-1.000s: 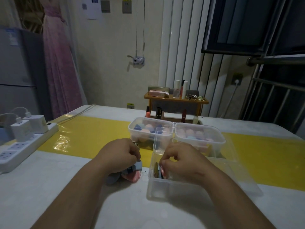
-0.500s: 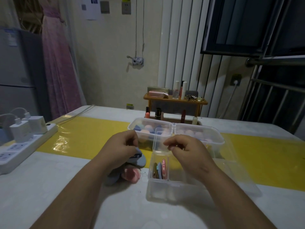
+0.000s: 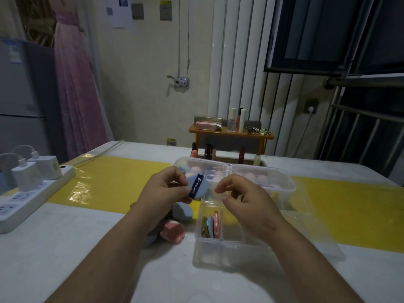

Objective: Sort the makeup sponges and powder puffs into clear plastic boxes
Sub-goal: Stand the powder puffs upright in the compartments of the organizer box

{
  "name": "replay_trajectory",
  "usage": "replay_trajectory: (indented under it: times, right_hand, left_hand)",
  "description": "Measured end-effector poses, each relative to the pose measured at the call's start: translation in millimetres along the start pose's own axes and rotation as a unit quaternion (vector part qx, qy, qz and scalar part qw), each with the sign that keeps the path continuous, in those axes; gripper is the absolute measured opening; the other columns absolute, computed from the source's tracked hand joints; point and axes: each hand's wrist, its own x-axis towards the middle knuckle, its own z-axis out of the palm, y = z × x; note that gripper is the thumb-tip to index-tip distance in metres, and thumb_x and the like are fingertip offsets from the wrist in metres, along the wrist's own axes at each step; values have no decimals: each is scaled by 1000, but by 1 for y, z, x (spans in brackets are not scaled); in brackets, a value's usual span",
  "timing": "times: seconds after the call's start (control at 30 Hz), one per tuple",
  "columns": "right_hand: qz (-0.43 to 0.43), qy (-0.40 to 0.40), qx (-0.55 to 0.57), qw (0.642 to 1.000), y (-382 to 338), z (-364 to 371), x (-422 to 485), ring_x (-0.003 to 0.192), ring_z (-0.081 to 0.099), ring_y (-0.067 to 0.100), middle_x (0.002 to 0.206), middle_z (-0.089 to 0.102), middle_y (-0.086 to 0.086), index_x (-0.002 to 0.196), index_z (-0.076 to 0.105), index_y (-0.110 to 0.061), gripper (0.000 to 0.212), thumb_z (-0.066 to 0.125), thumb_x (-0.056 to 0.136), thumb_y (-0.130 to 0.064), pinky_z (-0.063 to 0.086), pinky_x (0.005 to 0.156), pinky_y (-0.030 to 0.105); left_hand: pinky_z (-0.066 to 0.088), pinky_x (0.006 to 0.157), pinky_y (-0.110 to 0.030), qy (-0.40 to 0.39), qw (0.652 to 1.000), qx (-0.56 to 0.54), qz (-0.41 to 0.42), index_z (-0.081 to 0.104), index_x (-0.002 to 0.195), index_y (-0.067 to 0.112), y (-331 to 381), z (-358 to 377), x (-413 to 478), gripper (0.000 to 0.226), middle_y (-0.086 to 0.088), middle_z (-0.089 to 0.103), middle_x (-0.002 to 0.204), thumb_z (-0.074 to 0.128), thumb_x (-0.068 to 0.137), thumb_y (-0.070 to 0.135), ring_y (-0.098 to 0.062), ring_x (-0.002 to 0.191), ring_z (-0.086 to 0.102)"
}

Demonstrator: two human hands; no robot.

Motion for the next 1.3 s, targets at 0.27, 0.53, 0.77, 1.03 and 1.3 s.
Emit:
replay_trajectory:
  times: [0.27,0.53,0.77,1.03,1.3]
  right_hand:
    - [-20,-7,9,1000,0,0,0,88,55,-8,94,64,-25,93,66,-41,29,59,92,-13,40,66,3]
    - [-40,62,72,995,-1,-8,-1,72,54,4,82,64,-19,82,68,-30,25,62,89,-7,45,59,15]
    - [-5,77,83,994,2,-11,2,60,47,5,61,50,-10,67,53,-20,15,45,77,-26,42,54,29]
    - [24,25,-15,999,7,-7,3,59,54,14,60,58,1,60,58,-19,24,43,70,-35,47,58,38]
    - [57,-37,-50,996,4,-6,0,64,60,20,64,63,4,58,63,-24,26,46,69,-39,52,63,41]
  left_hand:
    - [58,63,-29,-31,999,-25,-3,58,78,4,2,10,-4,20,-8,72,77,66,83,-13,-24,72,70]
    - [47,65,-21,-51,995,87,10,67,71,18,3,12,-5,7,-2,65,74,71,68,14,-12,71,58]
    - [47,64,-16,-54,985,165,3,76,74,23,0,12,-6,22,2,71,77,74,82,2,-4,69,58]
    - [52,67,-19,29,989,146,4,73,68,20,0,6,-3,30,-2,71,74,67,81,-7,-7,71,64]
    - [55,74,-33,54,987,150,-8,73,68,29,-4,1,0,35,0,70,74,66,80,-4,-14,72,66]
